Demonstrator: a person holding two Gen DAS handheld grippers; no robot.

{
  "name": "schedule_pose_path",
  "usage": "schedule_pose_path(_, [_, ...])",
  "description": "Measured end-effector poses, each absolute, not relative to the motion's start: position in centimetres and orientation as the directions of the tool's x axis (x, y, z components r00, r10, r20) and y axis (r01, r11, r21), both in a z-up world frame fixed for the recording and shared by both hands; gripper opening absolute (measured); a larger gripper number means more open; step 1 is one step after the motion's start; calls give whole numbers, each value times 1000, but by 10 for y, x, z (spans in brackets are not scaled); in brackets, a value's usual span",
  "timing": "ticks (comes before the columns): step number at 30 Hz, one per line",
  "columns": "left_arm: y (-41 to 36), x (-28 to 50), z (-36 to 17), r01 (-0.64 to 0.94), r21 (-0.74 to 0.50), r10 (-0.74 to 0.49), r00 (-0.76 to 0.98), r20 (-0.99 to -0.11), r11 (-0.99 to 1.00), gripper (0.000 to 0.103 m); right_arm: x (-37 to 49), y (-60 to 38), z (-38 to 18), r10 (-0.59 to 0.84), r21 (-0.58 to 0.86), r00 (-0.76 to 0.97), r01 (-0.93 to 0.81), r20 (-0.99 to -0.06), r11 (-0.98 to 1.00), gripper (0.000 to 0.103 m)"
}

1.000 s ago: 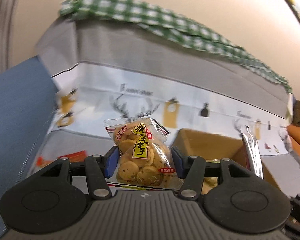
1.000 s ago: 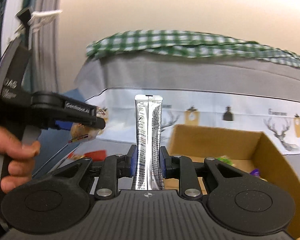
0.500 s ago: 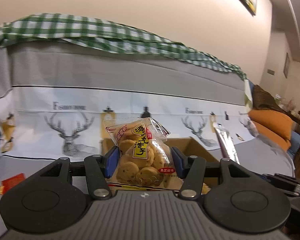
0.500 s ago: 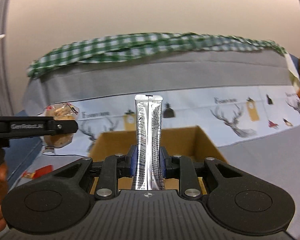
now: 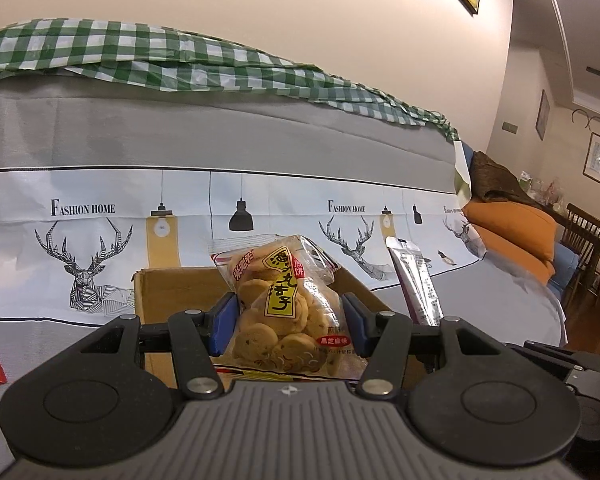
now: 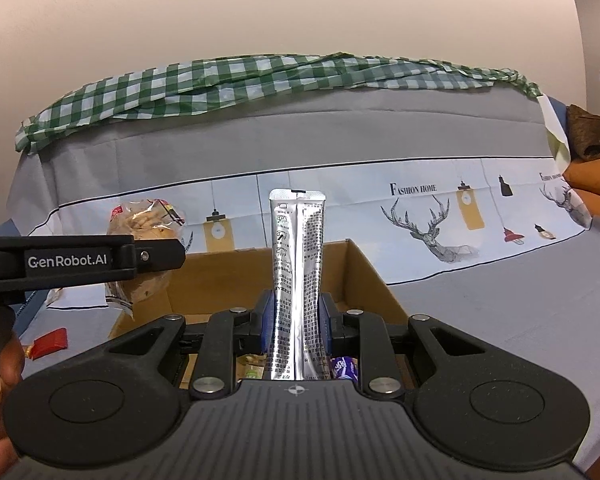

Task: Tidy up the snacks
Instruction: 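Open the left gripper dropping the cookie bag while the right drops the silver stick pack into the box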

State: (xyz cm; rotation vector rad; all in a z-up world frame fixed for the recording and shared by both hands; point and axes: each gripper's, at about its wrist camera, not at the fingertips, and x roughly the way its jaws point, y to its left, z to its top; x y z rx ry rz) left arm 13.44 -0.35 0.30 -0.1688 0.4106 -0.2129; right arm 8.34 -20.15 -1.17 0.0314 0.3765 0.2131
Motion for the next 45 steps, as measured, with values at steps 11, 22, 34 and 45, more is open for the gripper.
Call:
schedule_pose_path(11, [-1,130,5,179,-215,-249,897,-365,960,61,82,-197,-13,194,55,912,-187,-362,981,24])
schedule_pose_path(22, [1,128,6,183,-224,-255,898,-359,957,61,81,-193,-14,184,41,915,-182,-360,982,24])
schedule_pose_path(34, [2,129,5,176,-233,-255,891,-374,956,85,86,-189,-17,165,30,902,-167,-398,986,43])
schedule_pose_path(45, [23,125,7,122,-236,-208,899,-385,964,72,83,-174,-21,151,29,902,-153,-404,988,63])
